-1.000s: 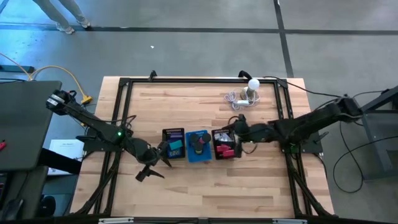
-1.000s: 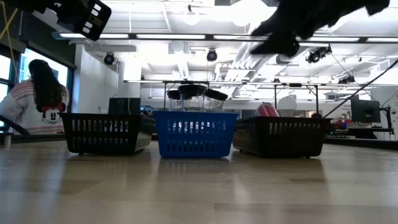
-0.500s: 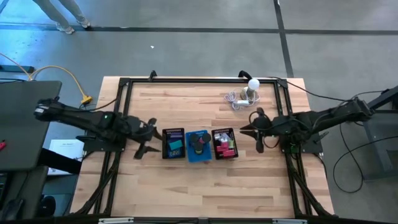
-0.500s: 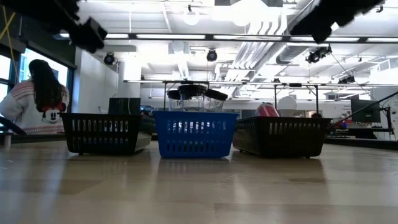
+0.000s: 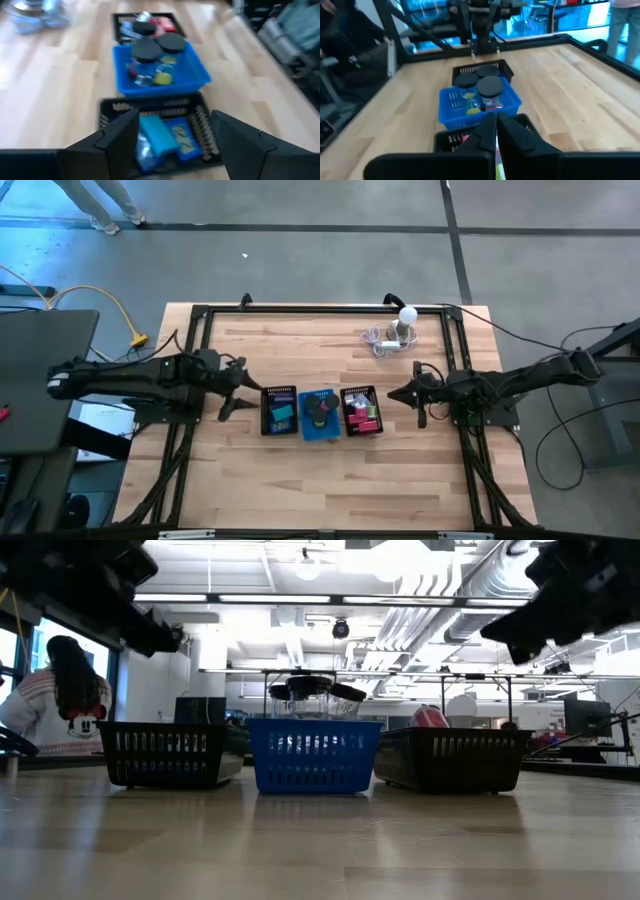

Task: Pick & Place Office items
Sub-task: Return to Home Position

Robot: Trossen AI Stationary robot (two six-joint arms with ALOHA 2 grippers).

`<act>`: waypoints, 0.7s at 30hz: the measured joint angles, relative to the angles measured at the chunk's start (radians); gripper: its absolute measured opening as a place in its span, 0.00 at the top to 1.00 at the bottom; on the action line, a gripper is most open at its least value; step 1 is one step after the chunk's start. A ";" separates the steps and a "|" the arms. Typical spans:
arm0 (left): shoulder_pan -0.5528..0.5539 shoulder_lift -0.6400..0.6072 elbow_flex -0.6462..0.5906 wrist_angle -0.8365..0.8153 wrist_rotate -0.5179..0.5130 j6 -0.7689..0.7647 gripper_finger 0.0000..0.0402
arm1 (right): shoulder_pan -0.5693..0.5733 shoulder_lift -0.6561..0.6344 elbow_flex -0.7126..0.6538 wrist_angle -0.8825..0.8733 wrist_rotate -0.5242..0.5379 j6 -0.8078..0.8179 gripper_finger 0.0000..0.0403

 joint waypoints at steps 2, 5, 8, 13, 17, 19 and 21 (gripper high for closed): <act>0.019 -0.040 -0.044 0.015 0.067 -0.027 0.40 | -0.016 -0.023 -0.055 0.063 -0.033 0.024 0.99; 0.025 -0.094 -0.118 0.093 0.098 -0.098 0.40 | -0.024 -0.041 -0.123 0.143 -0.038 0.054 0.99; 0.016 -0.126 -0.191 0.195 0.099 -0.144 0.40 | -0.026 -0.043 -0.168 0.214 -0.037 0.069 0.99; -0.007 -0.125 -0.257 0.301 0.099 -0.158 0.43 | -0.025 -0.040 -0.170 0.233 -0.047 0.083 0.99; -0.011 -0.117 -0.270 0.312 0.088 -0.148 0.52 | -0.025 -0.040 -0.170 0.240 -0.069 0.083 0.99; -0.011 -0.117 -0.270 0.309 0.100 -0.123 0.58 | -0.025 -0.040 -0.170 0.240 -0.071 0.083 0.99; -0.011 -0.117 -0.270 0.308 0.131 -0.107 0.65 | -0.025 -0.040 -0.170 0.239 -0.071 0.084 0.99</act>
